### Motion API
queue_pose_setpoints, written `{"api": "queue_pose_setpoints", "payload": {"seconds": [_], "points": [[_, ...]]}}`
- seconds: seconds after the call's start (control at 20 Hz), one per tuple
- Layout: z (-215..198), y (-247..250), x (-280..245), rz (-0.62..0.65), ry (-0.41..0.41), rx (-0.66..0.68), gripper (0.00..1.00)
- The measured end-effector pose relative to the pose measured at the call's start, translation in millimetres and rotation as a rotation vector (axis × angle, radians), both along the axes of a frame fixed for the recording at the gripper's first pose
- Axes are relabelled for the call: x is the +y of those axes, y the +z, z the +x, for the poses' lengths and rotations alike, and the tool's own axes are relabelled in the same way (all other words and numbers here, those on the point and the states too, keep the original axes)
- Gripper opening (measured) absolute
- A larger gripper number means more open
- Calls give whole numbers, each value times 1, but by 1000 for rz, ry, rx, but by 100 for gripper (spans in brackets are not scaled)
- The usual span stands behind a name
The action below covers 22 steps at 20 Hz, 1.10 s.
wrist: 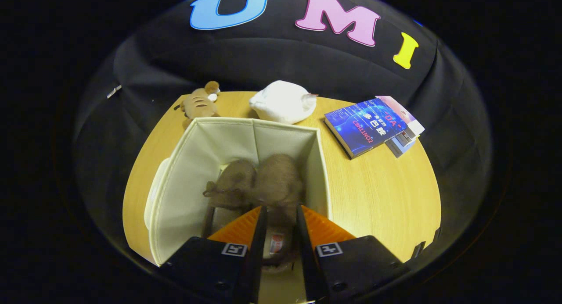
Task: Open the storage box then place both shoes into the box .Put the left shoe in first, then the right shoe, with the right side of both shoes facing outward in a uniform manner.
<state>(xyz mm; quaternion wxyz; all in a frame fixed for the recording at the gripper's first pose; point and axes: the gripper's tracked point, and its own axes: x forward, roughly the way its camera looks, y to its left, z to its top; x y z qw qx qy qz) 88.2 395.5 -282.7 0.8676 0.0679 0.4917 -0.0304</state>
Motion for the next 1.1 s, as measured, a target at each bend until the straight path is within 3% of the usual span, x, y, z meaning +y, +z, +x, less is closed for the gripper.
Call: {"api": "queue_pose_setpoints", "payload": {"seconds": [0.1,0.25,0.4,0.8,1.1], "points": [[0,2,4,-4,33,-12,67],[3,6,12,16,52,-40,78],[2,12,13,-7,85,-73,98],[4,35,2,24,100,-185,98],[8,55,-46,25,103,-306,98]]}}
